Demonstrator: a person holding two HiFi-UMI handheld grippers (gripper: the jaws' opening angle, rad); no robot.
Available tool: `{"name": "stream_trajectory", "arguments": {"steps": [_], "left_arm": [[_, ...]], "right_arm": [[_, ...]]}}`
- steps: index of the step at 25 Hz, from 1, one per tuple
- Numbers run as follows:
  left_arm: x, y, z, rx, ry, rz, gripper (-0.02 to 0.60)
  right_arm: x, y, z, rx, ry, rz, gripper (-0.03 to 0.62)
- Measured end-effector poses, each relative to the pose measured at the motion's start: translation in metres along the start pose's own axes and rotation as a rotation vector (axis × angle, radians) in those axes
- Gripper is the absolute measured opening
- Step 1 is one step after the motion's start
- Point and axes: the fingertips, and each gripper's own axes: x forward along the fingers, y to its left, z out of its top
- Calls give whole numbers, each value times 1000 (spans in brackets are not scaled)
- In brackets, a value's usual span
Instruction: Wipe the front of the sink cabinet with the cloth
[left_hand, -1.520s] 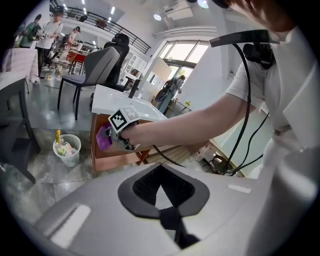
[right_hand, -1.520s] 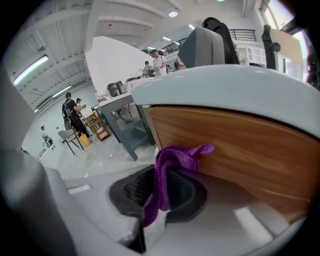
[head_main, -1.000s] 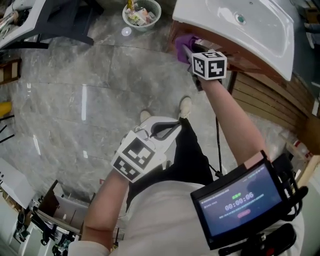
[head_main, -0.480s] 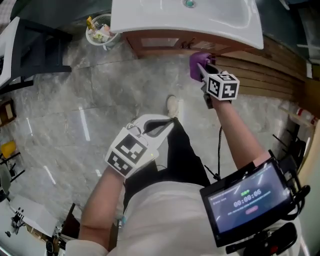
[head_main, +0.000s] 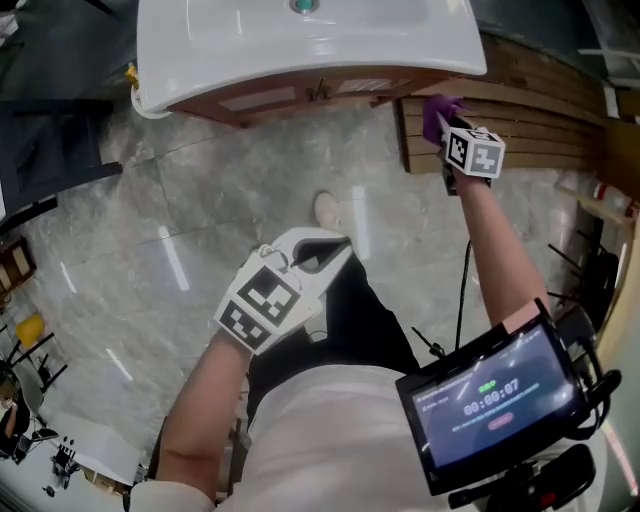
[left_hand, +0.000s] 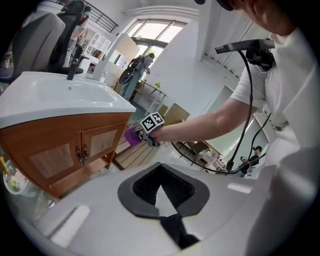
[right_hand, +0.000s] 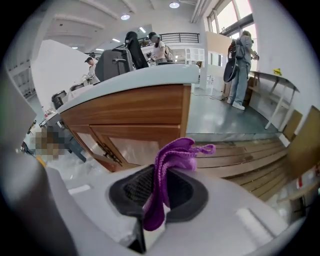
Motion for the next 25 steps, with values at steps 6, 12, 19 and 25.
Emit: {"name": "stream_trajectory", "arguments": {"steps": [6, 12, 19, 25], "left_arm": [[22, 12, 10, -3, 5, 7, 8], [18, 23, 10, -26, -7, 32, 8], [6, 32, 0, -44, -26, 59, 8], [-13, 34, -5, -59, -47, 82, 8]], "right_arm": [[37, -26, 14, -73, 24, -19, 55], [58, 8, 15, -130, 44, 30, 55], [73, 55, 22, -180, 37, 93, 55], [80, 97, 24, -206, 42, 139, 55]]}}
